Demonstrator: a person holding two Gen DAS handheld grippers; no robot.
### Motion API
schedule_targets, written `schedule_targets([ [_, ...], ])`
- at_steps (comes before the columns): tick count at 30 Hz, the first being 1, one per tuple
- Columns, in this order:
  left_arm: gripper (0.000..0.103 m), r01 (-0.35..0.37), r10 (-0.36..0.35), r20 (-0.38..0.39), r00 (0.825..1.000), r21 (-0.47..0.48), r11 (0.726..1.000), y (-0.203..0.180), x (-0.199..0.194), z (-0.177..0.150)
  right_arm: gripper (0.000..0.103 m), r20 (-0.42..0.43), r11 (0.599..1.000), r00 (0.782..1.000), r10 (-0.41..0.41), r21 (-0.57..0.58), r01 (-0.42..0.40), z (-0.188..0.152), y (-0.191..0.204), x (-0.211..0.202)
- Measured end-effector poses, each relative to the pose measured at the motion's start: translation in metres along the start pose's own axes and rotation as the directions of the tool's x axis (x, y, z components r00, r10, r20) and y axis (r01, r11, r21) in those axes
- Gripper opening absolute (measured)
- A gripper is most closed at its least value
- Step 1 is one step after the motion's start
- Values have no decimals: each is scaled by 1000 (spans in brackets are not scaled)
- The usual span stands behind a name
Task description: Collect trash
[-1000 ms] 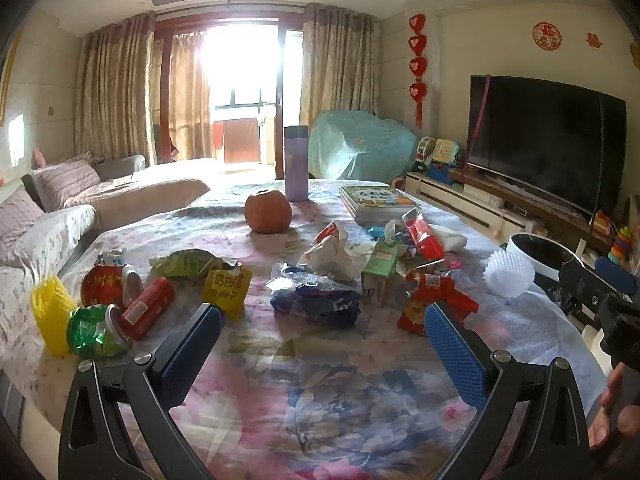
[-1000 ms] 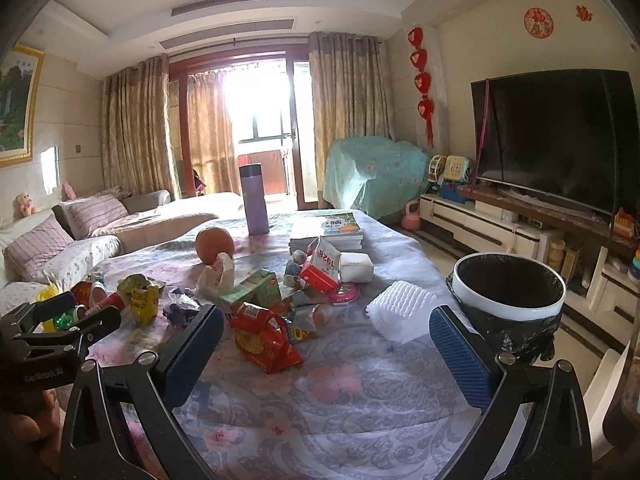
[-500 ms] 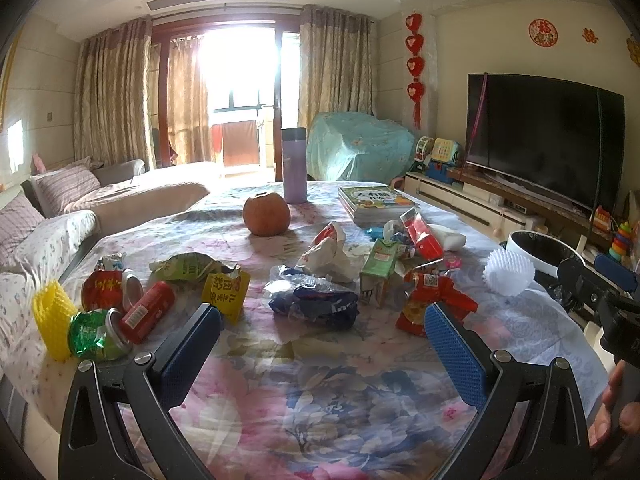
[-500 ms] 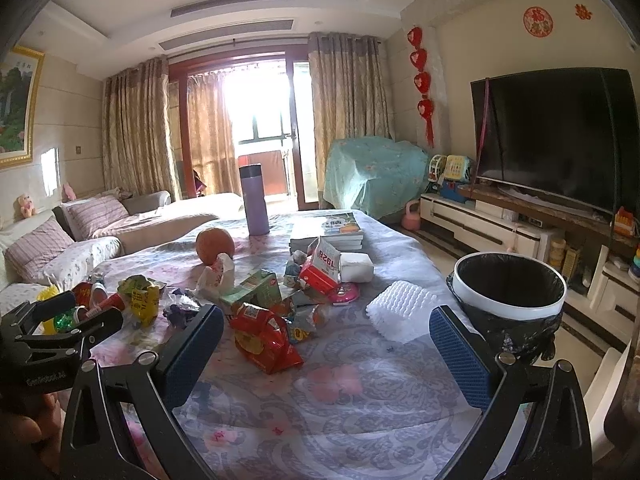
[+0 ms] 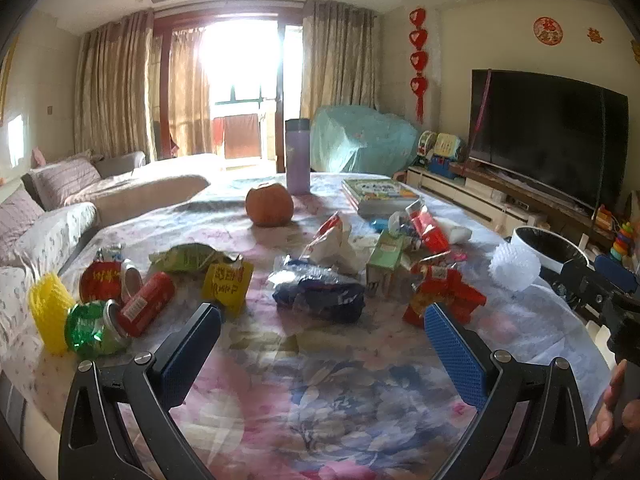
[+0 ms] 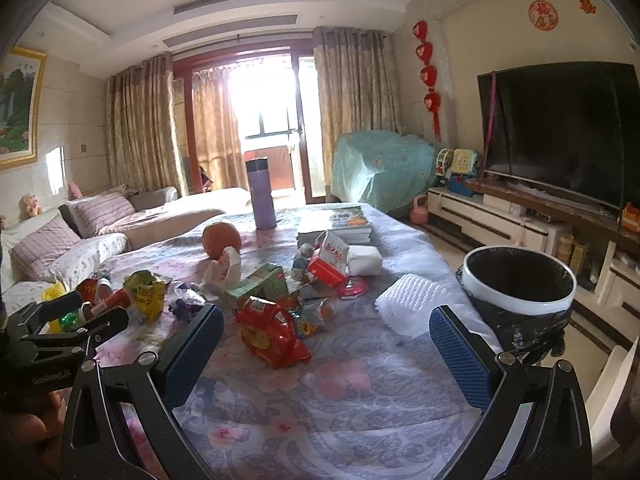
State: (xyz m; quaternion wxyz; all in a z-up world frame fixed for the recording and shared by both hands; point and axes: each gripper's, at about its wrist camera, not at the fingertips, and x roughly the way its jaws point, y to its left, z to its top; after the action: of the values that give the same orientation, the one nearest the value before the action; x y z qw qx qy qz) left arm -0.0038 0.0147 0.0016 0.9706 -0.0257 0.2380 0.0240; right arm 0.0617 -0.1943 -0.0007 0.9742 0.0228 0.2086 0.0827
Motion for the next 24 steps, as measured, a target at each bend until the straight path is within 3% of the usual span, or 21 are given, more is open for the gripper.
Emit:
schedule_targets([
  [10, 102, -8, 7, -61, 998, -14, 1000, 9, 27, -4, 103, -45, 1000, 999, 8, 12, -8, -1, -2, 13],
  [24, 97, 4, -10, -177, 984, -34, 999, 17, 81, 3, 102, -168, 994, 980, 105, 9, -105, -10, 1, 49],
])
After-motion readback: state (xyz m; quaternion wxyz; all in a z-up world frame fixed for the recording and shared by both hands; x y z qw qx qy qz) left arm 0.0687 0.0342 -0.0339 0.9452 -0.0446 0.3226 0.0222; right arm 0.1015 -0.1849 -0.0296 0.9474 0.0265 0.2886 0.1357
